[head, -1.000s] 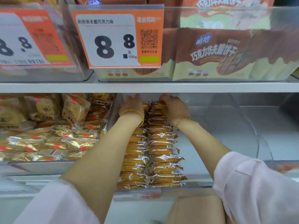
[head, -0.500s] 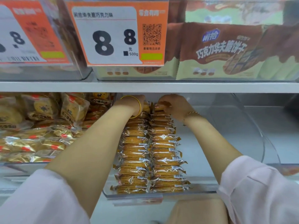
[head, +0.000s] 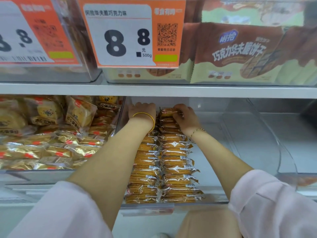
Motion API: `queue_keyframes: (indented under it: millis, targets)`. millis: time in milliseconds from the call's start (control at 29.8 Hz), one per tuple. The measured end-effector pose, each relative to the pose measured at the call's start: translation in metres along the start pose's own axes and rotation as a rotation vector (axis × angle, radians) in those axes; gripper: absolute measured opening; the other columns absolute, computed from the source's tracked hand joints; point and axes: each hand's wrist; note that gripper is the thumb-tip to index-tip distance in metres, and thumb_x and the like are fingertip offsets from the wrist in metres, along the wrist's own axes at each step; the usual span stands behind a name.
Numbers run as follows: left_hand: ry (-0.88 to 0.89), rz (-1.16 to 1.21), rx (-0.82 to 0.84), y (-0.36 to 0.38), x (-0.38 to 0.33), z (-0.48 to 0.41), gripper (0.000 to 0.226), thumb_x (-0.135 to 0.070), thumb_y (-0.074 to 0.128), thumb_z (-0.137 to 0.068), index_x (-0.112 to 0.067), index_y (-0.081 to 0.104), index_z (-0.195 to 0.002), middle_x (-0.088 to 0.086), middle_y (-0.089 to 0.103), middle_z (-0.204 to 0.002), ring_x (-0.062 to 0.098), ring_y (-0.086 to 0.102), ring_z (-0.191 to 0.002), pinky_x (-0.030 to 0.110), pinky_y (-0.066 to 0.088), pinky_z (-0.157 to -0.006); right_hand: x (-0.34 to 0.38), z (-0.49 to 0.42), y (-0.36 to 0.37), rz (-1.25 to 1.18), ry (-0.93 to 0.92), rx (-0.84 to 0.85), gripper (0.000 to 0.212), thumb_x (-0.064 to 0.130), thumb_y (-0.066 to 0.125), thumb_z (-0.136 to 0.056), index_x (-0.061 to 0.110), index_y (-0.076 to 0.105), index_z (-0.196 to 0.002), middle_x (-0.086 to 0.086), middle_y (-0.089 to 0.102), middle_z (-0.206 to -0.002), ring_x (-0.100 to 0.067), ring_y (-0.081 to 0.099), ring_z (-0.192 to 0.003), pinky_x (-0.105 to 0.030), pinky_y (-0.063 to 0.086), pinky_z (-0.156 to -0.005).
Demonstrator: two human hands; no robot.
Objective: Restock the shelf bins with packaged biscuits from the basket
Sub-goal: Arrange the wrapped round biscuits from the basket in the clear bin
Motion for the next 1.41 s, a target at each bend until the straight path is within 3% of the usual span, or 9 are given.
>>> queue_keyframes:
  millis: [168,302,369,503,670,1005,1173,1240,1407]
  targets:
    - [-0.013,0.062,-0.004,0.002,0.0,0.002,0.041,-0.006,0.042,-0.093,-0.009,0.039,-0.134,0.016,0.052,-0.128,0.034,0.039,-0.126,0.048,0.031,-0.107,-0.005,-0.001,-0.015,0.011,-0.015,0.136,0.035,0.023,0.039,-0.1,0.017,0.046,-0.134,-0.012,0.048,-0.13,-0.029,0.05,-0.117,-0.03,0.043,-0.091]
    - [-0.013,0.099,-0.001,-0.001,0.003,0.002,0.041,-0.004,0.044,-0.091,-0.007,0.038,-0.132,0.017,0.051,-0.128,0.035,0.038,-0.126,0.045,0.035,-0.101,-0.005,-0.006,-0.031,-0.162,0.115,0.284,0.036,0.02,0.041,-0.1,0.016,0.044,-0.135,-0.011,0.047,-0.129,-0.031,0.052,-0.114,-0.041,0.057,-0.074]
    - [-0.009,0.09,0.001,0.0,0.003,0.002,0.041,-0.003,0.045,-0.091,-0.006,0.038,-0.131,0.018,0.051,-0.127,0.035,0.039,-0.125,0.045,0.035,-0.1,-0.002,-0.008,-0.026,-0.054,0.089,0.273,0.035,0.025,0.037,-0.101,0.019,0.046,-0.134,-0.013,0.048,-0.127,-0.033,0.055,-0.108,-0.043,0.056,-0.078]
    - [-0.014,0.124,0.01,0.004,0.001,0.003,0.042,-0.002,0.047,-0.09,-0.004,0.035,-0.131,0.02,0.051,-0.124,0.035,0.046,-0.118,0.044,0.04,-0.096,0.001,-0.006,-0.005,0.132,0.049,0.196,0.035,0.027,0.026,-0.103,0.017,0.047,-0.128,-0.016,0.052,-0.118,-0.028,0.054,-0.098,-0.028,0.041,-0.081]
    - [-0.112,0.106,-0.061,0.008,-0.011,0.011,0.049,-0.008,0.047,-0.09,-0.004,0.029,-0.135,0.02,0.033,-0.137,0.034,0.034,-0.127,0.041,0.034,-0.102,0.002,0.0,0.0,-0.191,0.306,-0.034,0.035,0.031,0.036,-0.1,0.005,0.036,-0.124,-0.015,0.055,-0.117,-0.024,0.053,-0.091,-0.032,0.042,-0.076]
    - [-0.117,0.134,0.135,0.017,-0.016,0.028,0.07,-0.009,0.047,-0.091,-0.002,0.006,-0.148,0.024,0.004,-0.154,0.038,0.006,-0.143,0.043,0.019,-0.114,0.014,0.007,0.0,-0.17,0.317,0.151,0.051,0.041,0.032,-0.1,0.01,0.027,-0.139,-0.015,0.05,-0.132,-0.03,0.054,-0.113,-0.028,0.04,-0.082]
    - [-0.065,0.138,0.091,0.002,-0.027,0.054,0.058,-0.01,0.045,-0.092,0.002,0.022,-0.143,0.023,0.02,-0.149,0.039,0.019,-0.138,0.044,0.029,-0.11,0.026,0.026,-0.025,-0.203,0.355,0.127,0.059,0.041,0.037,-0.099,0.007,0.021,-0.144,-0.014,0.041,-0.143,-0.028,0.048,-0.122,-0.029,0.039,-0.086]
    - [-0.04,0.182,0.059,-0.013,-0.039,0.071,0.053,-0.01,0.048,-0.09,-0.002,0.031,-0.139,0.019,0.026,-0.145,0.038,0.025,-0.133,0.044,0.033,-0.106,0.029,0.043,-0.046,-0.186,0.299,0.132,0.056,0.035,0.041,-0.098,0.006,0.024,-0.143,-0.014,0.042,-0.139,-0.027,0.049,-0.115,-0.033,0.041,-0.089]
    - [0.104,0.364,-0.215,-0.043,-0.096,0.127,0.043,-0.007,0.045,-0.088,-0.011,0.045,-0.13,0.013,0.042,-0.132,0.033,0.037,-0.122,0.041,0.035,-0.098,0.015,0.122,-0.121,-0.316,0.149,0.025,0.037,0.023,0.045,-0.097,0.015,0.041,-0.133,-0.007,0.049,-0.13,-0.022,0.052,-0.118,-0.036,0.046,-0.09]
Point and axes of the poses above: each hand's wrist, its own z-axis away from the middle knuckle, its own y-axis out of the palm, x = y × z
